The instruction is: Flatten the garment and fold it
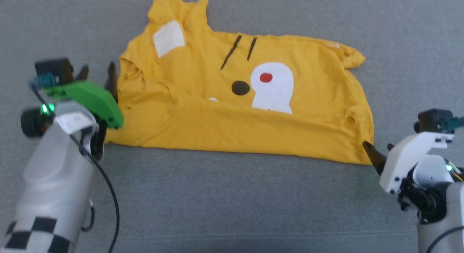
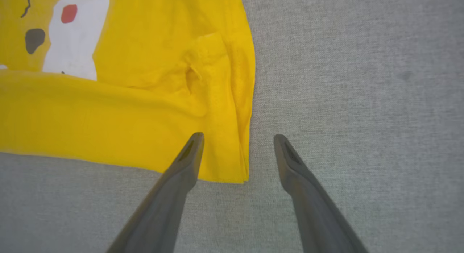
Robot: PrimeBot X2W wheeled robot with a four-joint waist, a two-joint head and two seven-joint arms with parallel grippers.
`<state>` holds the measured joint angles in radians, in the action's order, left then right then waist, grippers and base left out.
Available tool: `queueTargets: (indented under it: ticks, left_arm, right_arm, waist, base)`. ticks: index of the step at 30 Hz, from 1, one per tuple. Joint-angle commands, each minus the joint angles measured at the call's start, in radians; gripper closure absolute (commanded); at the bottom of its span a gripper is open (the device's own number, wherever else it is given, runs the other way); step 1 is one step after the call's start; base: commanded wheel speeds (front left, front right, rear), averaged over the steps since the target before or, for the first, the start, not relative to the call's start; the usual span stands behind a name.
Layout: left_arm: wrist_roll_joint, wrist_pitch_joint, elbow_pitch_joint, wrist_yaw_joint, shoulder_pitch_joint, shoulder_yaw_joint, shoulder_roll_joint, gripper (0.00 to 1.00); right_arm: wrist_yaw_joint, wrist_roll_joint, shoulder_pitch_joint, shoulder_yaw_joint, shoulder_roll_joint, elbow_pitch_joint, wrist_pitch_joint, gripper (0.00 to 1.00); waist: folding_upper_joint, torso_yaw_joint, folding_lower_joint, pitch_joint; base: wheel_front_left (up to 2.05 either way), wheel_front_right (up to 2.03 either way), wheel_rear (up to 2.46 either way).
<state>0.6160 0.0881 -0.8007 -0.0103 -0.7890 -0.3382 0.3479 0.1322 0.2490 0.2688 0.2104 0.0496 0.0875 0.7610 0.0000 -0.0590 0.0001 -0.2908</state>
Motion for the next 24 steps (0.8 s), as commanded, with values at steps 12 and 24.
queueTargets:
  ticks: [12, 24]
  left_arm:
    - [0.078, -0.359, 0.062, 0.095, 0.206, -0.048, -0.023, 0.0]
    - [0.09, -0.555, 0.129, 0.136, 0.201, -0.073, 0.027, 0.0]
  right_arm:
    - [-0.002, 0.021, -0.122, 0.047, 0.001, -0.123, 0.044, 0.0]
    - [-0.002, 0.035, -0.1, 0.025, 0.001, -0.143, 0.03, 0.0]
  waist:
    - [0.0, 0.057, -0.0001, 0.123]
    - [0.0, 0.002, -0.0001, 0.025]
  base:
    - [0.0, 0.0, 0.0]
    - [0.0, 0.0, 0.0]
